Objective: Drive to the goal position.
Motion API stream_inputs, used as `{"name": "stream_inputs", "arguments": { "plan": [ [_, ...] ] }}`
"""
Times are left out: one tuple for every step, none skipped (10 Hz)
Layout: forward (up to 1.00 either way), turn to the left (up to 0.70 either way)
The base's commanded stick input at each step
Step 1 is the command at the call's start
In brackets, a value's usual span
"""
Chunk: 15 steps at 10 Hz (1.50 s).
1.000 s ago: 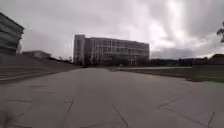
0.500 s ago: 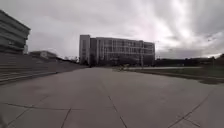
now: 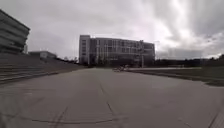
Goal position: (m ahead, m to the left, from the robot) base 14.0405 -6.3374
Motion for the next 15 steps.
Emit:
{"name": "stream_inputs", "arguments": {
  "plan": [
    [0.70,0.00],
    [0.70,0.00],
    [0.70,0.00],
    [0.70,0.00],
    [0.70,0.00],
    [0.70,0.00],
    [0.70,0.00],
    [0.70,0.00],
    [0.70,0.00],
    [0.70,0.00],
    [0.70,0.00],
    [0.70,0.00],
    [0.70,0.00],
    [0.70,0.00],
    [0.70,0.00]
  ]
}}
